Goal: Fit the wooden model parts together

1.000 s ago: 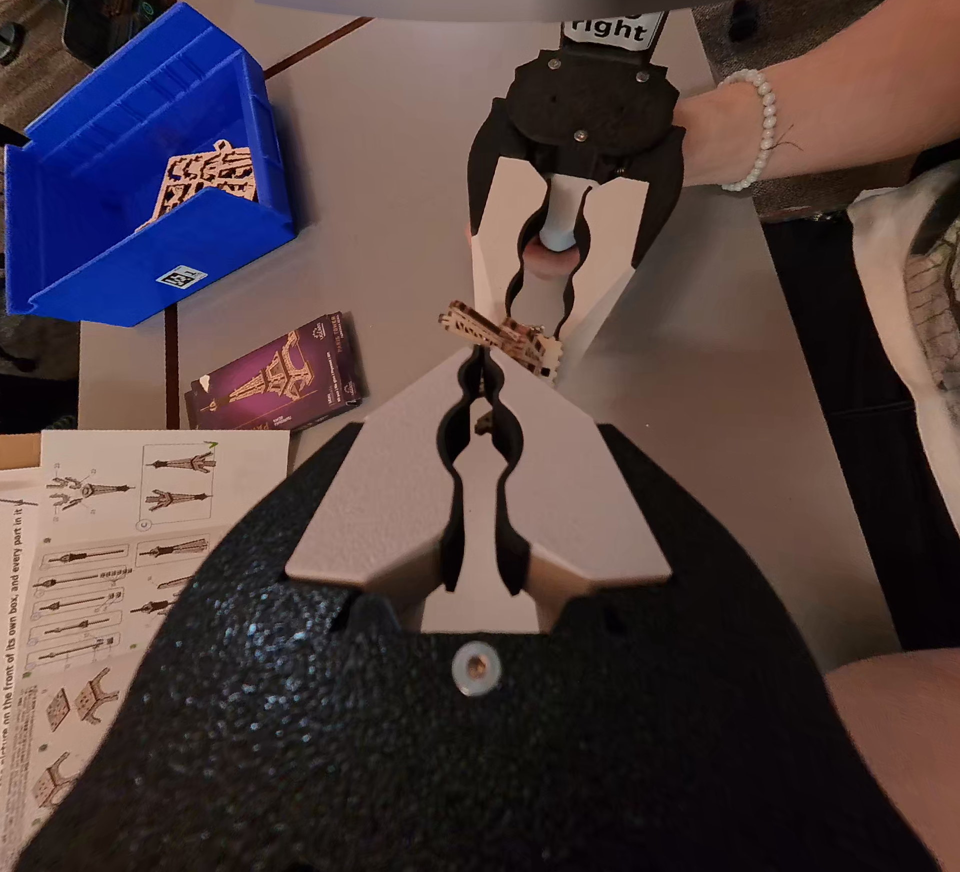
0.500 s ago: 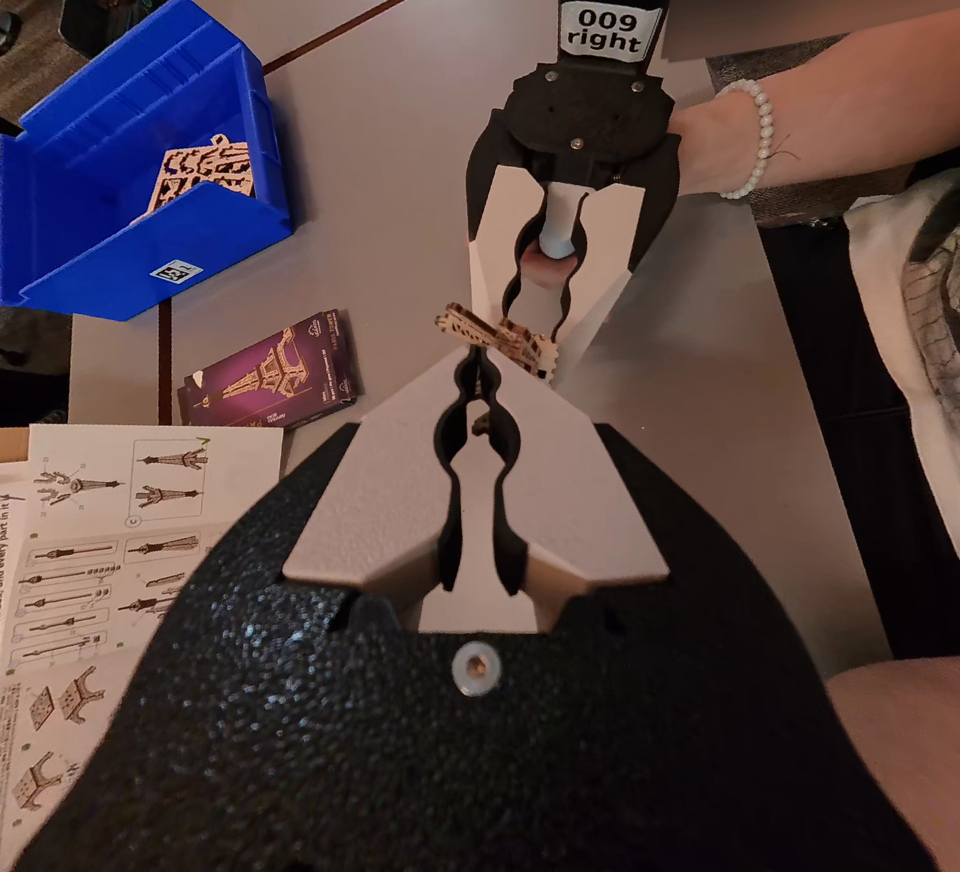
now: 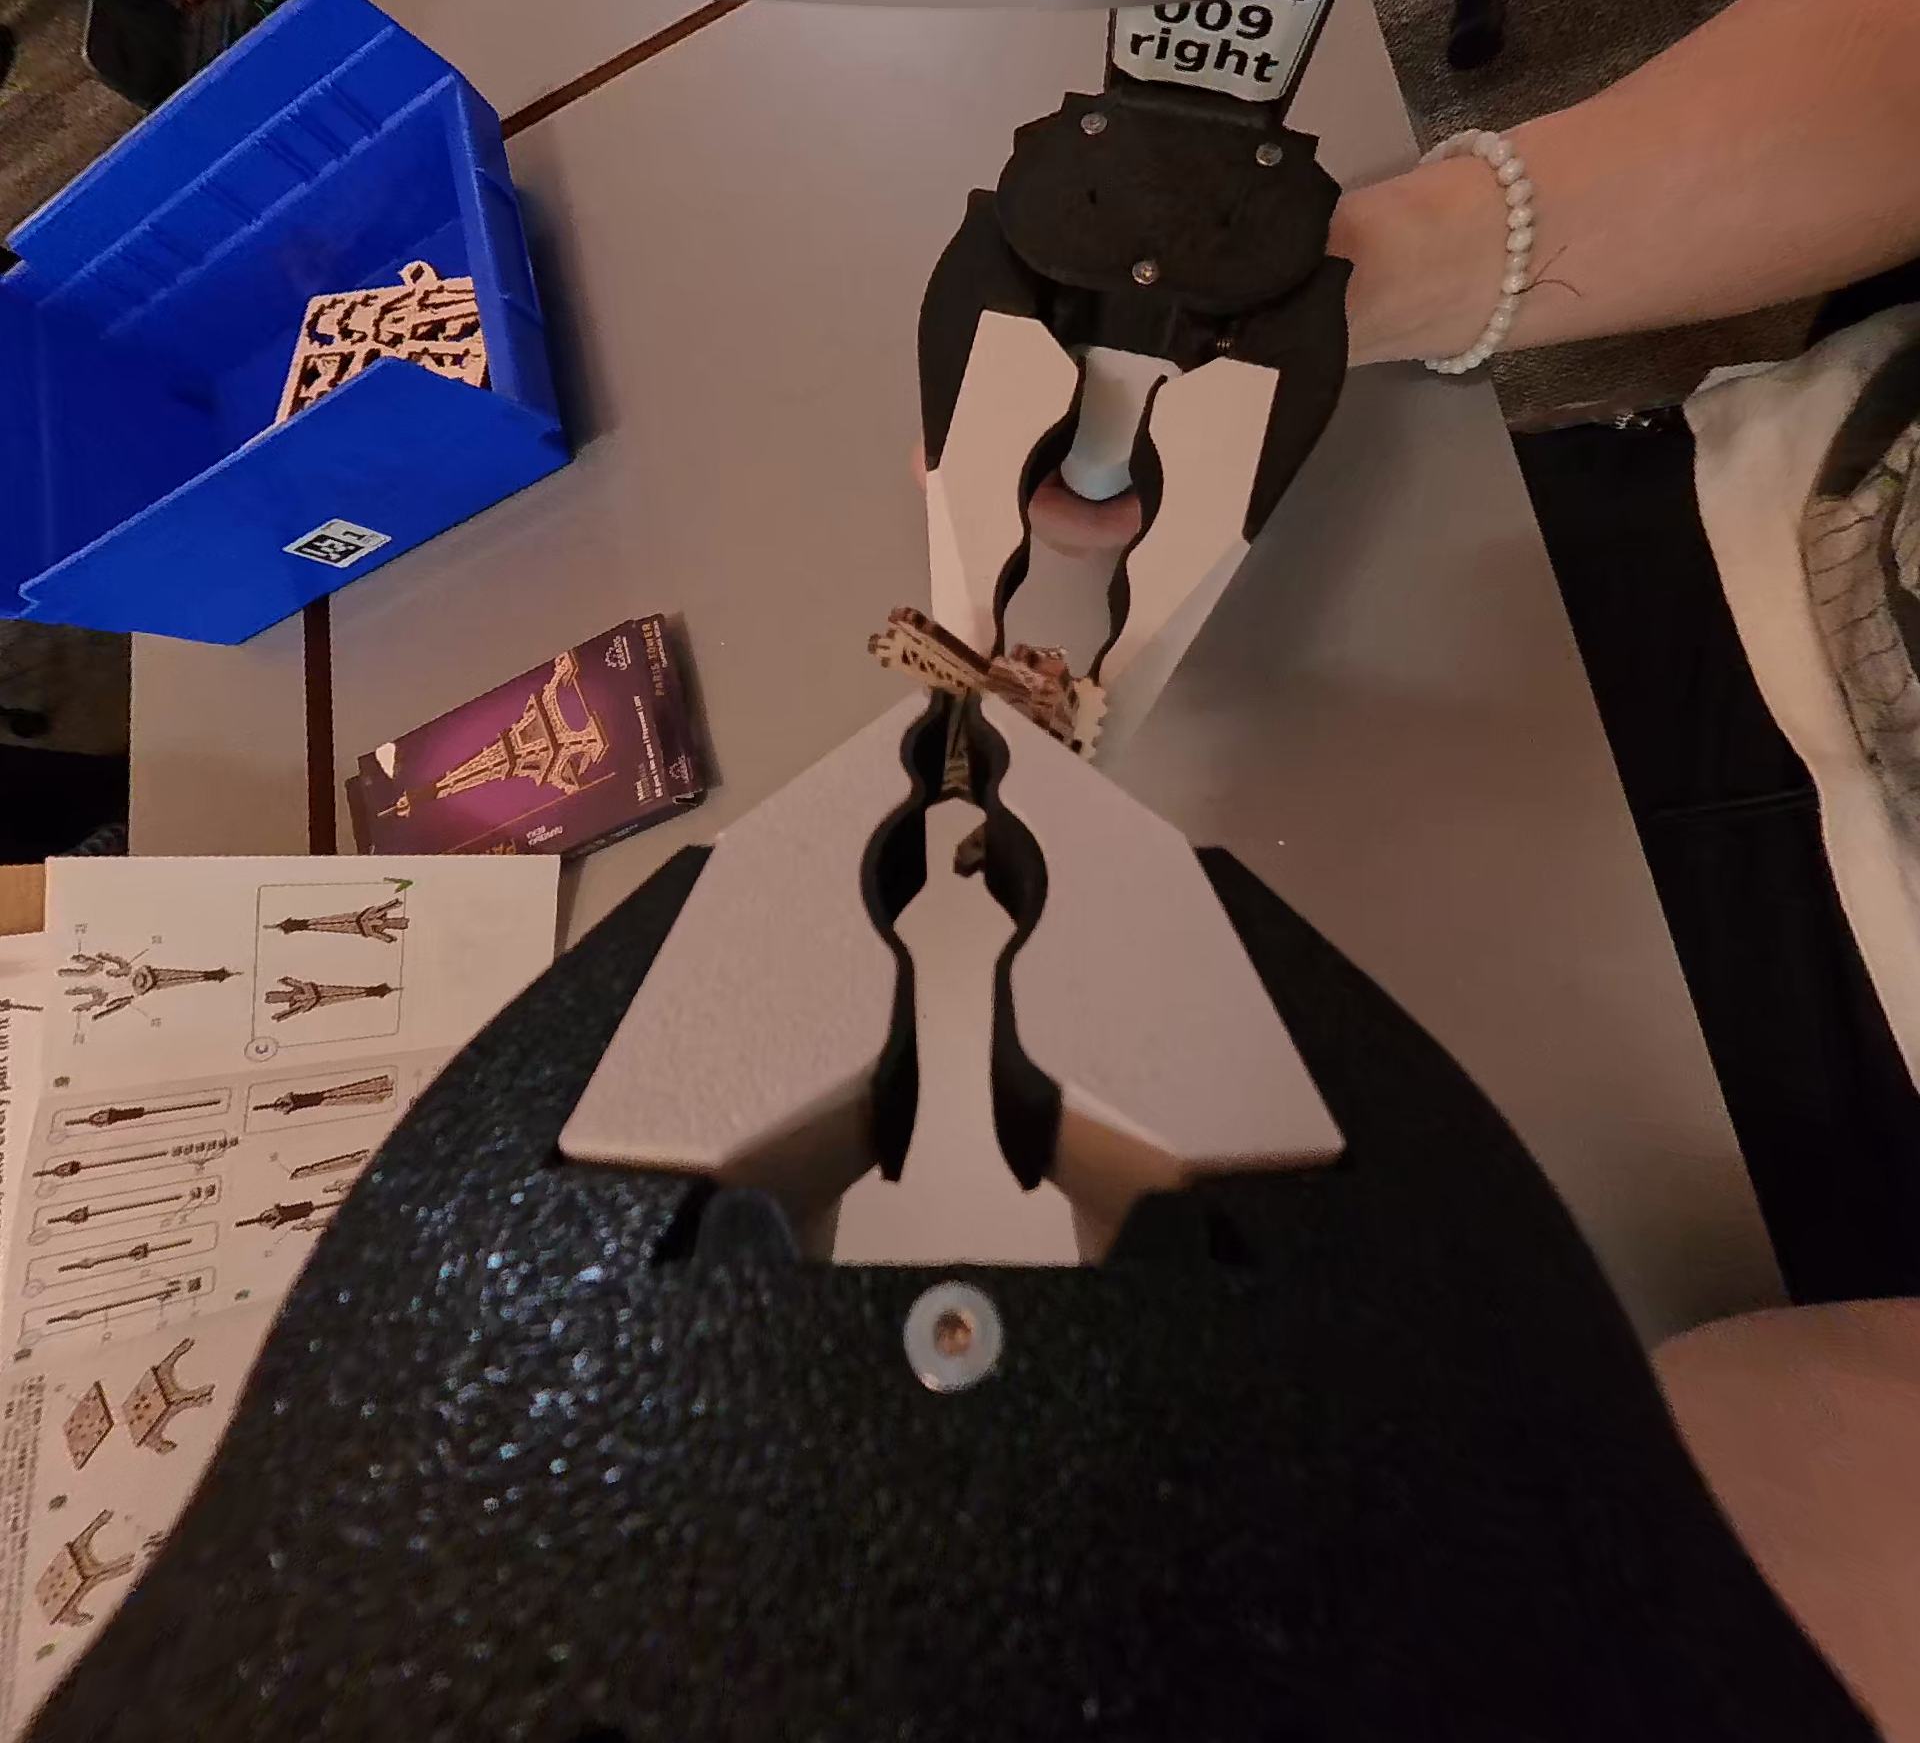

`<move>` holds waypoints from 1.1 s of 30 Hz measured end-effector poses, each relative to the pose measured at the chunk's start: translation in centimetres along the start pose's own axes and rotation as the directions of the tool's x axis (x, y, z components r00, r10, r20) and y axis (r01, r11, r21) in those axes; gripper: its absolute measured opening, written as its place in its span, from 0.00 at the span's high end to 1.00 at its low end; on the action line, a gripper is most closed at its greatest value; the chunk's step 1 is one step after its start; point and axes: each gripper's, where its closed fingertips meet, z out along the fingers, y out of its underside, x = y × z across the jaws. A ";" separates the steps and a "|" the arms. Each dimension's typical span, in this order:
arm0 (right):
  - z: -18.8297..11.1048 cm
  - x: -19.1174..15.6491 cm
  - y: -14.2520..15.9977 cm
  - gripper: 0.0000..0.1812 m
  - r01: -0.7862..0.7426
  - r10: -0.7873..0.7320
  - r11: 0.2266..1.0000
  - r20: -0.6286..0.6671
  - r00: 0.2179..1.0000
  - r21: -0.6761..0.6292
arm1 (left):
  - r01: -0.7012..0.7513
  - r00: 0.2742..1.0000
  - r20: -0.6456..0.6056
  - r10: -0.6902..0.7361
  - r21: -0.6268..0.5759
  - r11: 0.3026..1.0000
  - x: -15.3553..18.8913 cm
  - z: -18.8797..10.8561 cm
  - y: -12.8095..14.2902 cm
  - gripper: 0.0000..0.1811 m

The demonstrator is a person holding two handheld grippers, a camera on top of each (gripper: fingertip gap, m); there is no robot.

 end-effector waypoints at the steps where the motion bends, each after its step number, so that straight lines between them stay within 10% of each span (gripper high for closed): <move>1: 0.0 0.1 0.0 0.90 0.009 -0.009 1.000 -0.006 1.000 -0.003 | -0.003 1.000 0.002 0.003 -0.001 1.000 0.0 0.0 0.0 1.00; 33: 0.0 -0.6 0.0 0.90 0.117 -0.117 0.993 0.016 0.993 -0.004 | -0.048 0.997 0.058 0.053 -0.092 0.995 0.4 -0.4 0.7 0.98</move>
